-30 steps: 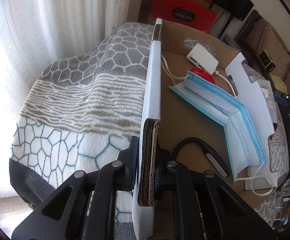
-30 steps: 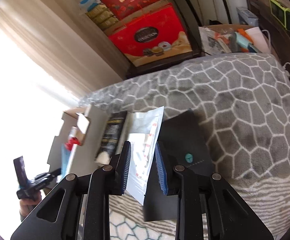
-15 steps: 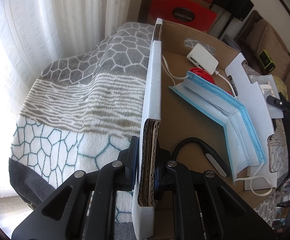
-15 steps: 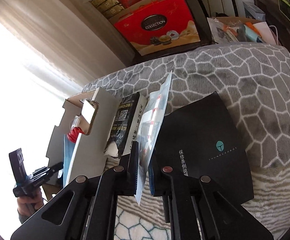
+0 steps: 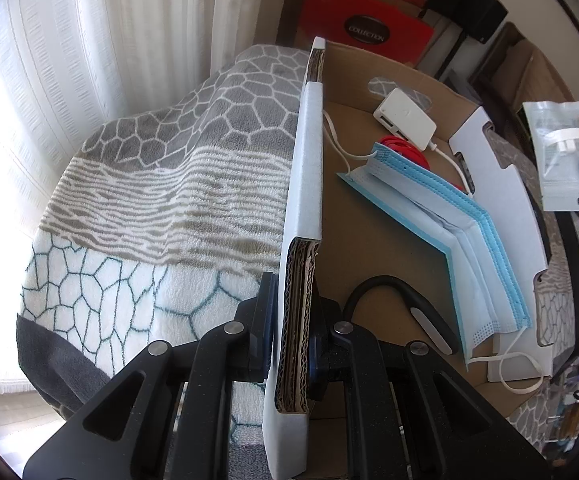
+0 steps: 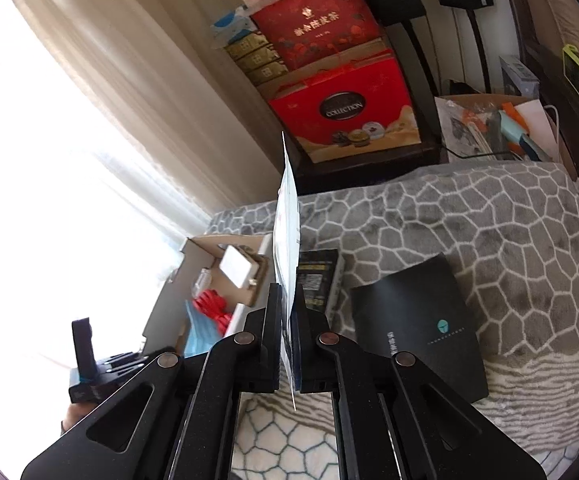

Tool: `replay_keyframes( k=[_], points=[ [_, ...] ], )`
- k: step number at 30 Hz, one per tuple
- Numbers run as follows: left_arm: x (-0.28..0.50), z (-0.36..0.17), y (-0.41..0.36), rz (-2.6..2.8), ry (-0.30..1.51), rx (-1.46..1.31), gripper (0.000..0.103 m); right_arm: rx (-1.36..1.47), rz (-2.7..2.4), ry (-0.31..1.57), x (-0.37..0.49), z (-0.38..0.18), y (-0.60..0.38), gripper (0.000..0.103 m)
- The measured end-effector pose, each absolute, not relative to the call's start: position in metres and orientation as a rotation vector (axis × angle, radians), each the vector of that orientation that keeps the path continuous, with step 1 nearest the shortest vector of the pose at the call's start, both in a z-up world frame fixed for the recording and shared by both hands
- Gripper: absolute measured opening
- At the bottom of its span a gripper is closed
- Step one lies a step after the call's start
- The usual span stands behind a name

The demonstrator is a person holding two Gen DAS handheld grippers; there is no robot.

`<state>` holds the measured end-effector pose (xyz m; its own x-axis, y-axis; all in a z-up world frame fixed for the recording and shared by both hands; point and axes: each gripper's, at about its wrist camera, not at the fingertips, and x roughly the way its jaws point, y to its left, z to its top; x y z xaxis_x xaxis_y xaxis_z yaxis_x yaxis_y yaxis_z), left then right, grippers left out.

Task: Organize objects
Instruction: 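Carry the clear bag into the box and open the right gripper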

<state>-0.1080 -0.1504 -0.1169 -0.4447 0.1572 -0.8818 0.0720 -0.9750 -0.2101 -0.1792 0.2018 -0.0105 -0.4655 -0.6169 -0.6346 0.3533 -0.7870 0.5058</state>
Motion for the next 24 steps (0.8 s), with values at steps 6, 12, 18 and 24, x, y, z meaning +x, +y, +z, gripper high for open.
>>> replay_keyframes(
  k=[6, 12, 18, 24],
  points=[
    [-0.109, -0.117, -0.151, 2.606, -0.338, -1.627, 0.011, 1.116, -2.107, -0.343, -0.158, 0.001, 0.149, 0.002],
    [-0.109, -0.117, -0.151, 2.606, -0.338, -1.628, 0.011, 1.15, -1.978, -0.255, -0.138, -0.014, 0.093, 0.003],
    [-0.104, -0.116, -0.159, 2.605, -0.341, -1.627, 0.011, 1.233, -1.881, -0.194, -0.127, -0.044, 0.053, 0.003],
    [-0.104, -0.116, -0.159, 2.604, -0.34, -1.628, 0.011, 1.313, -1.818, -0.145, -0.121, -0.072, 0.03, 0.007]
  ],
)
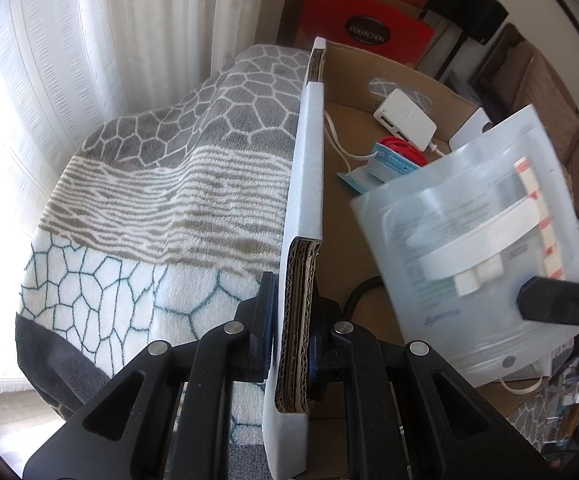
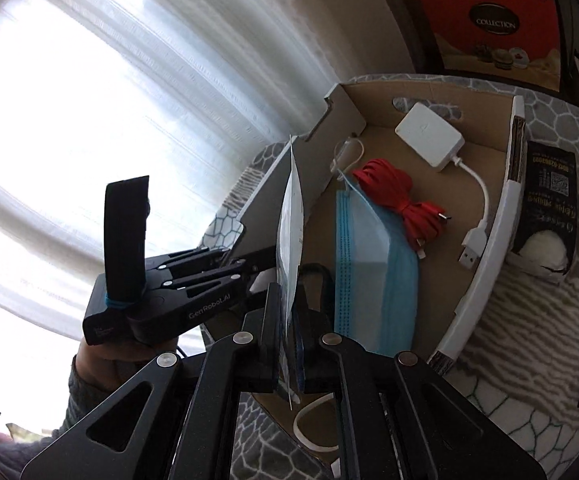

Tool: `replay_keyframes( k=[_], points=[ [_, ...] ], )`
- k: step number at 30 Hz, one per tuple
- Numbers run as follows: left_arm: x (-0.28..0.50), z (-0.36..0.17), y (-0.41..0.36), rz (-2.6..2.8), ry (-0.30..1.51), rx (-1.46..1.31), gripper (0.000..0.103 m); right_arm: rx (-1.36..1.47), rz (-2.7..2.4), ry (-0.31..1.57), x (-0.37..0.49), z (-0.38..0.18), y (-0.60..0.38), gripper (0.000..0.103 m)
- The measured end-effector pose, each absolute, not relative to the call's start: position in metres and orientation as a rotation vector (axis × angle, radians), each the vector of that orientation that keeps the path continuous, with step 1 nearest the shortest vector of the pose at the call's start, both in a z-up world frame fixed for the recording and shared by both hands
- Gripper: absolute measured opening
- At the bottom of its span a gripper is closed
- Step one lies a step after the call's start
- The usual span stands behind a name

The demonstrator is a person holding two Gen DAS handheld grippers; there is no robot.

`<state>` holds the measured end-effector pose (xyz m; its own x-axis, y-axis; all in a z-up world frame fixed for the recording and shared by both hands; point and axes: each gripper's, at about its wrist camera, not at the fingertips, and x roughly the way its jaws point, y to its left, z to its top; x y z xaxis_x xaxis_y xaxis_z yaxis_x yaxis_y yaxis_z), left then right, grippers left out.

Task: Organize objects
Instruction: 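Carry the clear bag into the box and open the right gripper, then grasp the black folder with the right gripper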

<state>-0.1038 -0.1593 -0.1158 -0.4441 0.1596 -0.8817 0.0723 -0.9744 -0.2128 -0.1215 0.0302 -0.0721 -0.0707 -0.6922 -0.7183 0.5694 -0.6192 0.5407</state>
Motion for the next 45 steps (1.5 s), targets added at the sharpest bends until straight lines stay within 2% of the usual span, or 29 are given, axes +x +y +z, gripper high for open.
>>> replay_keyframes(
  k=[3, 6, 11, 17, 19, 20, 31, 45],
  points=[
    [-0.104, -0.116, -0.159, 2.604, -0.339, -1.628, 0.011, 1.308, -1.868, -0.072, -0.12, -0.073, 0.028, 0.009],
    [-0.104, -0.116, -0.159, 2.604, -0.341, -1.628, 0.011, 1.275, -1.933, -0.033, -0.12, -0.064, 0.037, 0.019],
    [-0.104, -0.115, -0.159, 2.605, -0.34, -1.628, 0.011, 1.231, -2.007, -0.062, -0.131, -0.042, 0.064, 0.021],
    [-0.104, -0.115, -0.159, 2.604, -0.34, -1.629, 0.011, 1.232, -2.109, -0.125, -0.151, -0.025, 0.108, 0.033],
    [-0.104, -0.116, -0.159, 2.604, -0.341, -1.629, 0.011, 1.259, -2.157, -0.108, -0.157, -0.023, 0.123, 0.049],
    [-0.104, -0.116, -0.159, 2.605, -0.34, -1.629, 0.011, 1.27, -2.18, -0.1, -0.159, -0.023, 0.129, 0.052],
    [-0.104, -0.115, -0.159, 2.606, -0.34, -1.63, 0.011, 1.367, -2.33, -0.134, -0.181, -0.034, 0.205, 0.055],
    [-0.1, -0.114, -0.163, 2.605, -0.34, -1.63, 0.011, 1.5, -2.428, -0.184, -0.202, -0.082, 0.271, 0.056]
  ],
)
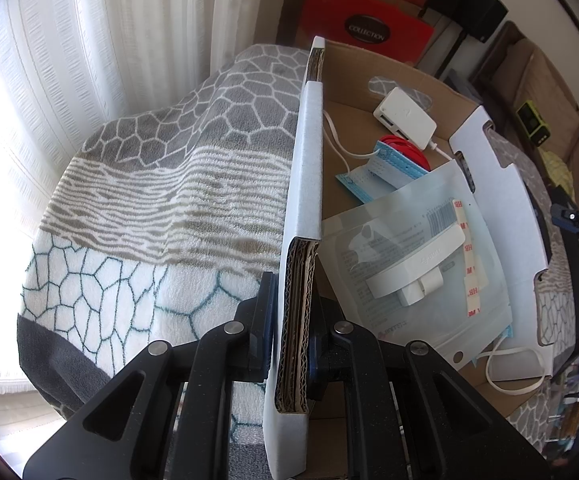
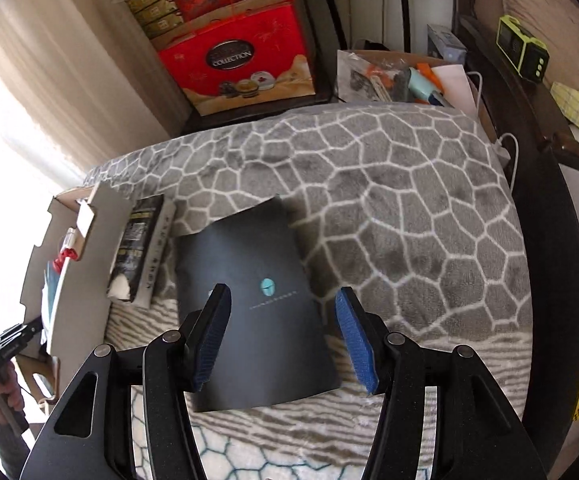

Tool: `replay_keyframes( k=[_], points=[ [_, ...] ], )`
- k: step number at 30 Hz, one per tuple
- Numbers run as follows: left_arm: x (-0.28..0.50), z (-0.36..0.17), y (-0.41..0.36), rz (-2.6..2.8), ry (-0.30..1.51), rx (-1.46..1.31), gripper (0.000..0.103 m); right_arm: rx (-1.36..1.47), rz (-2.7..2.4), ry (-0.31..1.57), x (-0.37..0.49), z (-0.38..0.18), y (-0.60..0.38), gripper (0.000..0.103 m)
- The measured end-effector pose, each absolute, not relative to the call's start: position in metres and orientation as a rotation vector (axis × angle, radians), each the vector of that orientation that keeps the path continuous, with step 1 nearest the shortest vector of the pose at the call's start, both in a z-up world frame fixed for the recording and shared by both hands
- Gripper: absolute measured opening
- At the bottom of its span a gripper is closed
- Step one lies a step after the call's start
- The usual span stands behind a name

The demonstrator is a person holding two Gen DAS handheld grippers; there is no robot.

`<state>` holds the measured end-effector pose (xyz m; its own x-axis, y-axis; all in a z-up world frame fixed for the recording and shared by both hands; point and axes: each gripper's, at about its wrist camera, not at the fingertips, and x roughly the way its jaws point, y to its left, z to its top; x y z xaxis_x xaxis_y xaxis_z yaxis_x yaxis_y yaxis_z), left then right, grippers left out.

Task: Organize objects
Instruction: 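Grasp the black folder with the right gripper, then lower the black folder into the box and open the right gripper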

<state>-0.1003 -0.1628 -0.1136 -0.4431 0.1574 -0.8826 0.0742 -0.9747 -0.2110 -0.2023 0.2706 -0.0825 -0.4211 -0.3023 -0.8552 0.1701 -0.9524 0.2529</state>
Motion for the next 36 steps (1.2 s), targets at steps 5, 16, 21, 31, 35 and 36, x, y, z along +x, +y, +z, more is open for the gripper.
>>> replay_keyframes(
  k=[5, 16, 21, 31, 35, 36],
  points=[
    [-0.1, -0.114, -0.164, 2.605, -0.339, -1.63, 0.011, 1.513, -2.417, -0.177, -0.206, -0.092, 0.274, 0.056],
    [-0.1, -0.113, -0.162, 2.606, -0.339, -1.631, 0.011, 1.53, -2.334, -0.179, -0.204, -0.106, 0.271, 0.036],
    [-0.099, -0.112, -0.165, 2.607, -0.341, -1.632, 0.011, 1.461, -2.208, -0.304, -0.197, -0.1, 0.269, 0.024],
    [-0.099, -0.111, -0.165, 2.606, -0.342, -1.633, 0.011, 1.39, -2.103, -0.361, -0.191, -0.098, 0.247, 0.023],
    [-0.099, -0.111, -0.166, 2.607, -0.341, -1.633, 0.011, 1.421, -2.07, -0.396, -0.191, -0.108, 0.24, 0.023],
    [-0.099, -0.111, -0.165, 2.607, -0.341, -1.632, 0.011, 1.436, -2.071, -0.39, -0.19, -0.112, 0.238, 0.023]
  ],
)
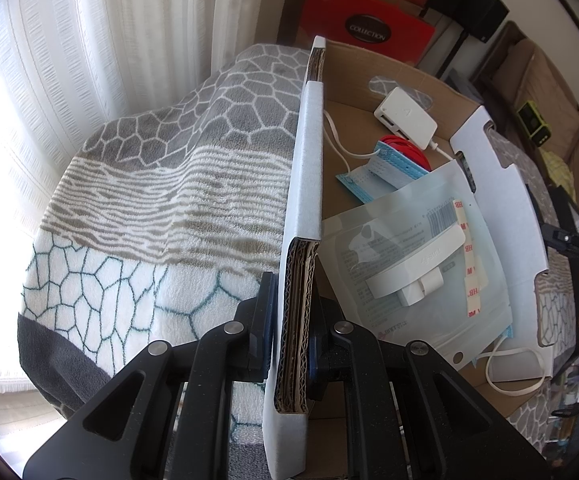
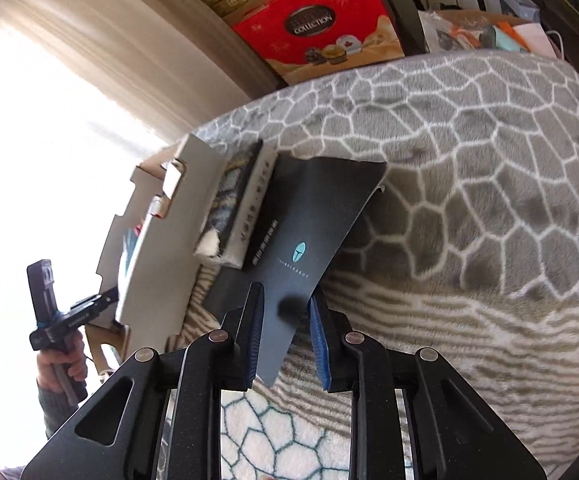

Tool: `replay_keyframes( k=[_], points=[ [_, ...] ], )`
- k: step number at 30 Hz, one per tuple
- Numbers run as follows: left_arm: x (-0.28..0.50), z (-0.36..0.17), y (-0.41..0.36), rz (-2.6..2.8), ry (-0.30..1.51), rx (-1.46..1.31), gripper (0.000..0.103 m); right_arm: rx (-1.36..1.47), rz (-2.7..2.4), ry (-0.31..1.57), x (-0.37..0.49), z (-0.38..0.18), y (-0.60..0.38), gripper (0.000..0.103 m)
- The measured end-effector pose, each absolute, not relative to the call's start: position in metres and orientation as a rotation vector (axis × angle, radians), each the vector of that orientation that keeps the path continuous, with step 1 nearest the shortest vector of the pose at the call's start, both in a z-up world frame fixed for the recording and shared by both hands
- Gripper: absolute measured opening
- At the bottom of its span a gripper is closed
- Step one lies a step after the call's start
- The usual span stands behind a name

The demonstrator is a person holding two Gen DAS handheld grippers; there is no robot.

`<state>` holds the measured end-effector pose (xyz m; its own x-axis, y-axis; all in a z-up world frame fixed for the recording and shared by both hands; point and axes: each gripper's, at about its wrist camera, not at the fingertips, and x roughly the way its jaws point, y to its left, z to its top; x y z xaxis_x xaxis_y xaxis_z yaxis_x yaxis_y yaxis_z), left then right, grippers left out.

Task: Organize objects
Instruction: 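Lower the black folder into the box and open the right gripper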

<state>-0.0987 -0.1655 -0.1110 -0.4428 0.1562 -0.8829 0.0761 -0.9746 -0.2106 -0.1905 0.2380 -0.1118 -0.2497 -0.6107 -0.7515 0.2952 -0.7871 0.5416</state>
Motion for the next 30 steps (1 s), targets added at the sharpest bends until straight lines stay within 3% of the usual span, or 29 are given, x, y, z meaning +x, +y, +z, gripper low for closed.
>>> replay_keyframes(
  k=[4, 10, 21, 30],
  points=[
    [-0.099, -0.111, -0.165, 2.607, -0.341, -1.633, 0.011, 1.435, -2.092, -0.469, -0.189, -0.118, 0.24, 0.009],
    [-0.098, -0.111, -0.165, 2.607, -0.342, -1.633, 0.011, 1.305, -2.139, -0.514, -0.181, -0.089, 0.246, 0.001],
    [-0.098, -0.11, -0.166, 2.607, -0.342, -1.634, 0.011, 1.15, -2.251, -0.453, -0.17, -0.015, 0.252, 0.0],
    [-0.098, -0.11, -0.166, 2.606, -0.341, -1.634, 0.011, 1.101, -2.138, -0.486, -0.167, 0.011, 0.21, 0.0]
  ],
)
